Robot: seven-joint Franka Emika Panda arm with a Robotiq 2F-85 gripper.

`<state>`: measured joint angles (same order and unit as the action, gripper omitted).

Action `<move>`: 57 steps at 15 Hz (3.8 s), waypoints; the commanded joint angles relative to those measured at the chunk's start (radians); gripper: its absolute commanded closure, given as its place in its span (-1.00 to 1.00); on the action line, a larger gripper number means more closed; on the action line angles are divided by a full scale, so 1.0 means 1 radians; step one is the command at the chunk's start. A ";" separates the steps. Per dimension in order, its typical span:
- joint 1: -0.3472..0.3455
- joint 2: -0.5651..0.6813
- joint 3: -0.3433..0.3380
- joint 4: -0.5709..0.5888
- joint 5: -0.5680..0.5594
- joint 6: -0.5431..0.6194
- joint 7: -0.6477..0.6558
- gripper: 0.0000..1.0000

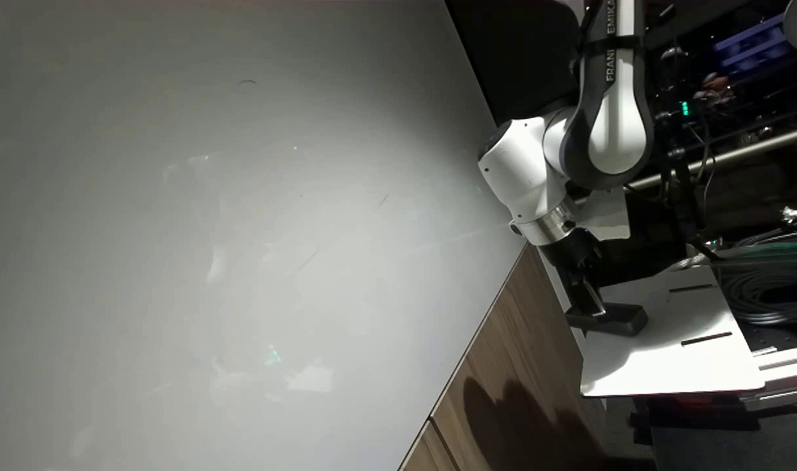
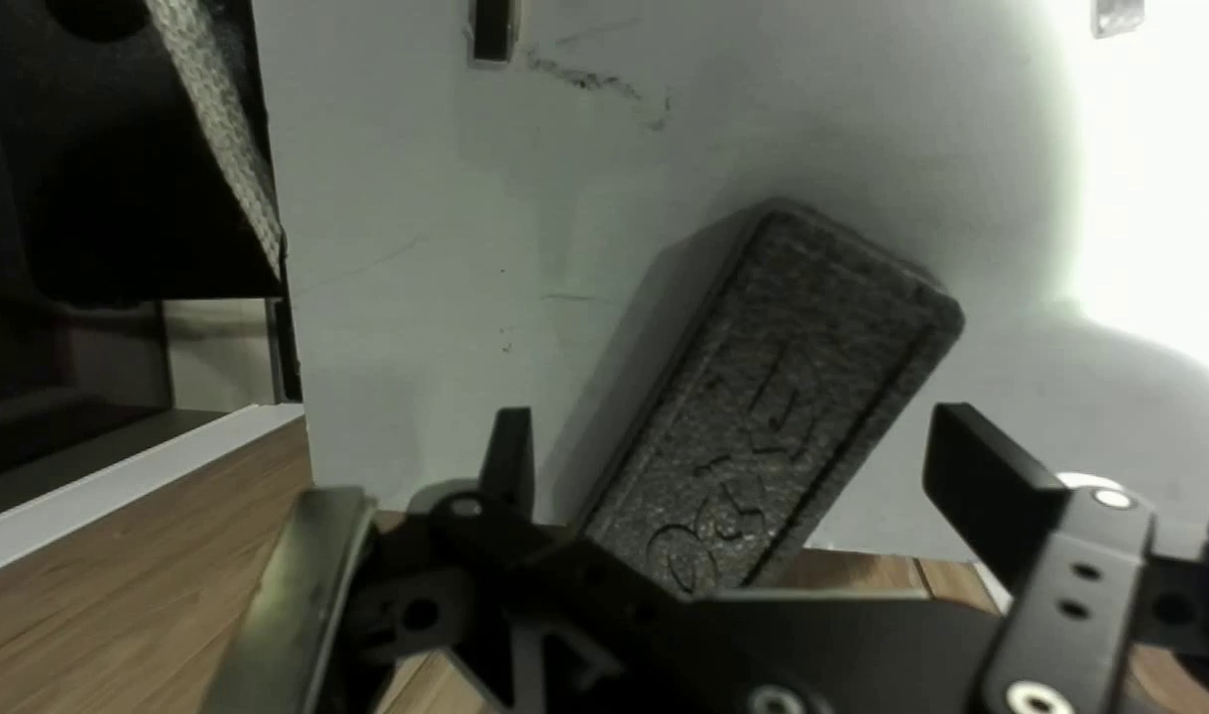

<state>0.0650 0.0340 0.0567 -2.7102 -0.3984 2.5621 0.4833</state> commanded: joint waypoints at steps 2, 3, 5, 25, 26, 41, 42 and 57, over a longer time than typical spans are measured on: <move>0.021 0.011 -0.003 -0.025 -0.150 0.038 0.157 -1.00; 0.025 0.012 -0.002 -0.026 -0.170 0.039 0.181 -1.00; 0.031 0.013 0.000 -0.024 -0.201 0.037 0.217 -1.00; 0.050 -0.045 0.029 -0.038 -0.213 0.027 0.253 -1.00; 0.046 -0.042 0.028 -0.039 -0.220 0.029 0.257 -1.00; 0.027 0.010 -0.010 -0.032 -0.284 0.032 0.303 -1.00; 0.023 0.010 -0.016 -0.032 -0.286 0.033 0.302 -1.00; 0.021 -0.051 -0.011 -0.046 -0.238 0.029 0.278 -1.00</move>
<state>0.0798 0.0368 0.0351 -2.7410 -0.6461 2.5786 0.7682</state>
